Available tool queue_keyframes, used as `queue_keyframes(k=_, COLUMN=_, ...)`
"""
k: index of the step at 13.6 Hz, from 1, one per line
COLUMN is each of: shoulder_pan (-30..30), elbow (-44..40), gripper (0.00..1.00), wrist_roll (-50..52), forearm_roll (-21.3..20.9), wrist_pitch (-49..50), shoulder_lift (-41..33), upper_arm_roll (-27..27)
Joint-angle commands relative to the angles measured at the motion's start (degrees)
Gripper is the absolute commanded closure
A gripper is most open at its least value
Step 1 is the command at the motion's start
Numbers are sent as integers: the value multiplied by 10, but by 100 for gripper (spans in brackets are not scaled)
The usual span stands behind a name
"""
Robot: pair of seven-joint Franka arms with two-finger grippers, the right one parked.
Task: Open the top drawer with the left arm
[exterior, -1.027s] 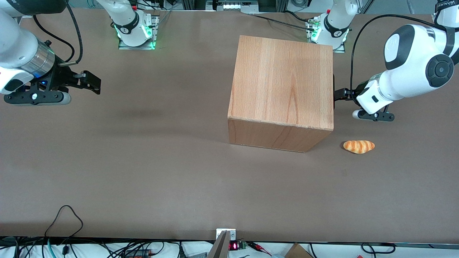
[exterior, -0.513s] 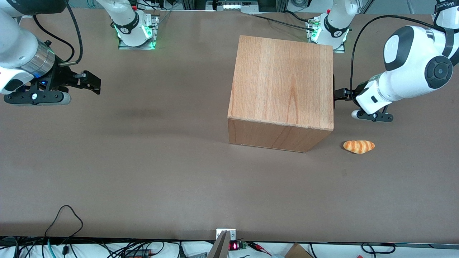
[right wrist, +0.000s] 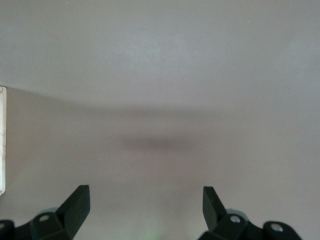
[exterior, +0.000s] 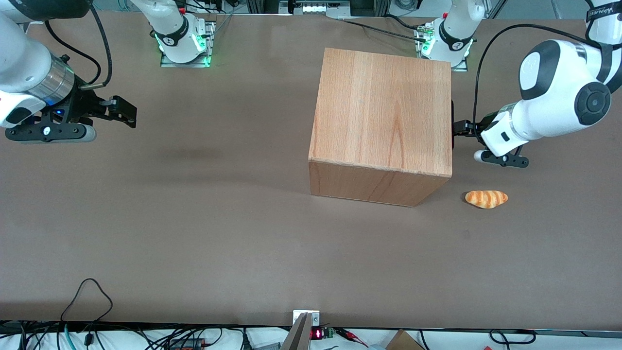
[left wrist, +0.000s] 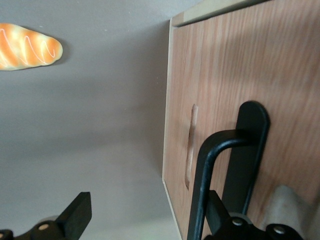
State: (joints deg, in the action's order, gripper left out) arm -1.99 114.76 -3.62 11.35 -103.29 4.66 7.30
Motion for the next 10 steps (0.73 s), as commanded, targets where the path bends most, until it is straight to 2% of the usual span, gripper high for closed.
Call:
queue_keyframes(k=1, shoulder_pan=2, elbow=6, gripper=0, wrist_roll=-13, forearm_roll=22, wrist_pitch=-5, shoulder_lift=4, upper_arm_roll=4)
queue_keyframes(k=8, shoulder_pan=-2, elbow=3, gripper=0, wrist_roll=-24, forearm_roll=10, wrist_pitch=-8, shoulder_lift=10, upper_arm_roll=3)
queue_keyframes(k=10, shoulder_pan=-5, elbow=3, gripper=0, wrist_roll=-24, forearm_roll=-6, wrist_pitch=-14, shoulder_lift=12, upper_arm_roll=3)
